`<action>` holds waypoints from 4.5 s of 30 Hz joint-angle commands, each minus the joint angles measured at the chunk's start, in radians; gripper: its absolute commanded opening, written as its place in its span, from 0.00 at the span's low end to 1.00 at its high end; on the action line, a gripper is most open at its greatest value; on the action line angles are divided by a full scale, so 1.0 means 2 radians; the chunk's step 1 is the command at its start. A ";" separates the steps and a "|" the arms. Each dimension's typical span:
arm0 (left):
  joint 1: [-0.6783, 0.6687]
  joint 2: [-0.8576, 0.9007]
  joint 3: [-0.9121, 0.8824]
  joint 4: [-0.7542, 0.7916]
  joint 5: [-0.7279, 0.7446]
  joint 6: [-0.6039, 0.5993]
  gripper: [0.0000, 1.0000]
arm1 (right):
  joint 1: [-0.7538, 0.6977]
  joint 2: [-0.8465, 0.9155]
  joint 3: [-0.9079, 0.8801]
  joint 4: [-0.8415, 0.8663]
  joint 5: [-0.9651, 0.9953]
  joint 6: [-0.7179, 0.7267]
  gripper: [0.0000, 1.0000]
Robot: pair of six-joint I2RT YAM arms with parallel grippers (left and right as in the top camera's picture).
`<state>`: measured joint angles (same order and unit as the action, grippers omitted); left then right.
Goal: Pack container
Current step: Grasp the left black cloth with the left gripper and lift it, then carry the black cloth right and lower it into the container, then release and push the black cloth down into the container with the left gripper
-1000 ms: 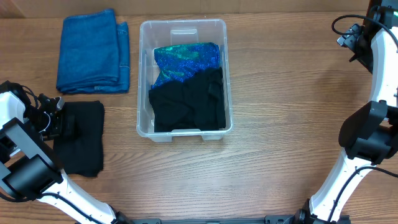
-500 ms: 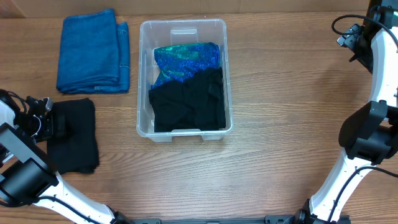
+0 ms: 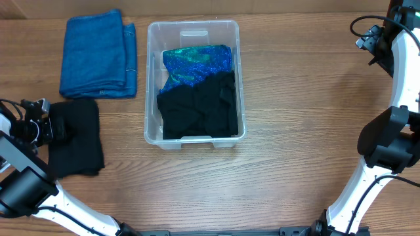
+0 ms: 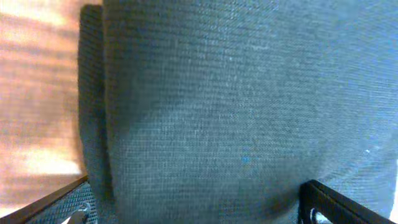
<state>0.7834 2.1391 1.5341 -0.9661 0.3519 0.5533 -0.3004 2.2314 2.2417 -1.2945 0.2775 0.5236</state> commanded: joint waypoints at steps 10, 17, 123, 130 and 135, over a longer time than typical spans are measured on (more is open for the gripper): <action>-0.006 0.049 -0.014 0.002 0.168 -0.003 1.00 | -0.002 -0.001 0.001 0.003 0.006 0.002 1.00; -0.006 0.049 -0.014 -0.028 0.010 -0.003 1.00 | -0.002 -0.001 0.001 0.003 0.006 0.002 1.00; -0.564 0.089 0.535 -0.231 -0.032 -0.543 0.04 | -0.002 -0.001 0.001 0.004 0.006 0.002 1.00; -0.551 0.098 0.533 -0.219 -0.042 -0.554 0.04 | -0.002 -0.001 0.001 0.004 0.006 0.002 1.00; -0.551 0.098 0.533 -0.220 -0.061 -0.584 0.04 | -0.002 -0.001 0.001 0.004 0.006 0.002 1.00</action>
<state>-0.3199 2.3493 2.5729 -1.4136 0.2451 -0.5541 -0.3004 2.2314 2.2417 -1.2934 0.2768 0.5236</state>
